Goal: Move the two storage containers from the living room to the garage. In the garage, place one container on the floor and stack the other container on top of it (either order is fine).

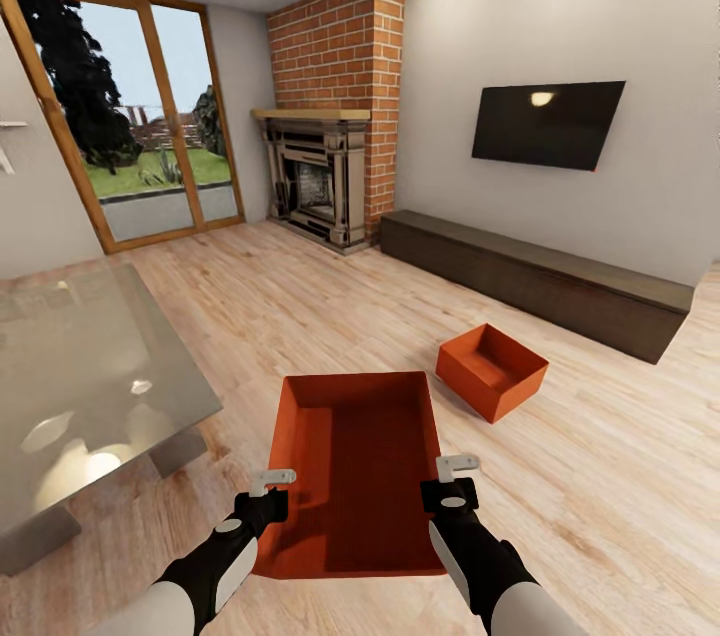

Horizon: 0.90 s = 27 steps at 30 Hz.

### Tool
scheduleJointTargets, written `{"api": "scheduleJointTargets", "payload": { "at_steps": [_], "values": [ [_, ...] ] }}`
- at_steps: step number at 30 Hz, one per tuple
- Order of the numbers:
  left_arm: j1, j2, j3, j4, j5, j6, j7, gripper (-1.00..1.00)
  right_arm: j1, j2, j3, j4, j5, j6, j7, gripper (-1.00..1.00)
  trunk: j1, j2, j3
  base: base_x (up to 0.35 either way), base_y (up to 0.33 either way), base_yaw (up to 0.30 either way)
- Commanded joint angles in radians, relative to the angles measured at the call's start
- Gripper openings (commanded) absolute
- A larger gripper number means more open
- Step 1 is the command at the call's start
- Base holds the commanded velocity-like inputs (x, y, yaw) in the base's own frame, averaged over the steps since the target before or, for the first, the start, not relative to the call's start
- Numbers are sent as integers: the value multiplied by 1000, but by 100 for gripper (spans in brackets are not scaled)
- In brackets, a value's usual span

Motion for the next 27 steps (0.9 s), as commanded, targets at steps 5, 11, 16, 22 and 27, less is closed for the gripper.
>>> {"api": "scheduleJointTargets", "payload": {
  "at_steps": [5,11,16,22,27],
  "values": [
    [0,0,-11,3,12,-3,11,-100,-1,4,-1,-5,2,4,17,-100,-19,35,23,0,0,0],
    [0,0,-11,3,12,-3,11,-100,-1,4,-1,-4,2,4,26,-100,-42,77,51,0,0,0],
    [0,0,-11,3,12,-3,11,-100,-1,4,-1,-4,2,4,27,-100,-61,112,75,0,0,0],
    [0,0,-11,1,12,-3,11,-100,-1,4,-1,-4,2,4,28,-100,-77,140,95,0,0,0],
    [0,1,-10,0,13,-5,11,-100,-1,4,-1,-5,3,4,27,-100,-77,140,96,0,0,0]
  ]
}}
